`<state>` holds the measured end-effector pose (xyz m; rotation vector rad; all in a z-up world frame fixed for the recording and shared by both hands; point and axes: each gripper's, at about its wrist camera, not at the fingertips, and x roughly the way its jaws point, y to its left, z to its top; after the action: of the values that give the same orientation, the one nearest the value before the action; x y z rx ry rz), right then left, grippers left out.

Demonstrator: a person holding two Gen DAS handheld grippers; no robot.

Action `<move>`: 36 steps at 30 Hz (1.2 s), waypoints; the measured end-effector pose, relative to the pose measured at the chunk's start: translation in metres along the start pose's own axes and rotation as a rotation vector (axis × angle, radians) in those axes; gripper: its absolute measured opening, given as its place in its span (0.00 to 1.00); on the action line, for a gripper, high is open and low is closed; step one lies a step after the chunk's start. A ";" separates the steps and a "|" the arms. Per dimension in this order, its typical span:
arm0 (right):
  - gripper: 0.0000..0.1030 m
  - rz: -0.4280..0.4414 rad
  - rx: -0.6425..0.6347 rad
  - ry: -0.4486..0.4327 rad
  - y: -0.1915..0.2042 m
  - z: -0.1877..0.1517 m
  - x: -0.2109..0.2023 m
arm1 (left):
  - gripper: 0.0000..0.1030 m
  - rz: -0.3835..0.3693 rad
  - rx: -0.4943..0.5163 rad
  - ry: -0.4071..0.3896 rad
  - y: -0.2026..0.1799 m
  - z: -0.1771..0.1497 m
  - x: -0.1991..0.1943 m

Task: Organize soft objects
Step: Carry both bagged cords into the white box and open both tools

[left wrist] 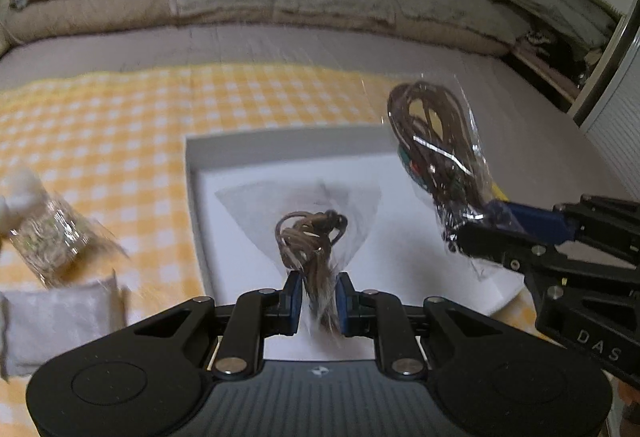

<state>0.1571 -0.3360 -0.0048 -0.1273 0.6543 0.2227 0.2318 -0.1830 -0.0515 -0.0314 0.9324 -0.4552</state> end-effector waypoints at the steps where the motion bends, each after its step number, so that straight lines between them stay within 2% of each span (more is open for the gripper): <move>1: 0.25 -0.002 -0.004 0.010 -0.001 -0.001 0.003 | 0.19 -0.001 0.003 0.006 0.000 -0.001 0.003; 5: 0.25 -0.008 -0.008 0.037 -0.003 -0.006 0.006 | 0.19 -0.002 0.001 0.010 -0.002 -0.001 0.013; 13: 0.25 -0.008 0.010 0.058 -0.010 -0.009 0.010 | 0.18 -0.086 -0.054 -0.058 -0.004 0.010 0.003; 21: 0.25 0.008 0.004 0.093 -0.006 -0.014 0.018 | 0.19 -0.022 -0.040 0.013 0.002 0.006 0.020; 24: 0.26 0.010 -0.008 0.106 -0.005 -0.015 0.024 | 0.24 -0.016 -0.009 0.011 0.000 0.005 0.016; 25: 0.27 0.010 -0.011 0.108 -0.005 -0.015 0.026 | 0.31 -0.015 -0.003 0.011 0.000 0.005 0.015; 26: 0.31 0.006 -0.012 0.108 -0.005 -0.015 0.028 | 0.38 -0.013 0.001 0.010 0.000 0.004 0.014; 27: 0.38 0.001 -0.011 0.102 -0.006 -0.016 0.030 | 0.40 -0.011 0.005 0.008 0.000 0.003 0.013; 28: 0.50 -0.007 -0.010 0.101 -0.006 -0.017 0.032 | 0.43 -0.010 0.010 0.007 0.000 0.003 0.012; 29: 0.55 -0.014 -0.014 0.108 -0.005 -0.017 0.034 | 0.45 -0.008 0.015 0.006 0.000 0.002 0.011; 36: 0.66 -0.015 -0.014 0.154 -0.007 -0.021 0.037 | 0.62 0.023 0.041 -0.007 -0.002 -0.001 0.004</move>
<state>0.1753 -0.3406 -0.0437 -0.1636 0.8044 0.2043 0.2327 -0.1858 -0.0545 0.0151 0.9157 -0.4527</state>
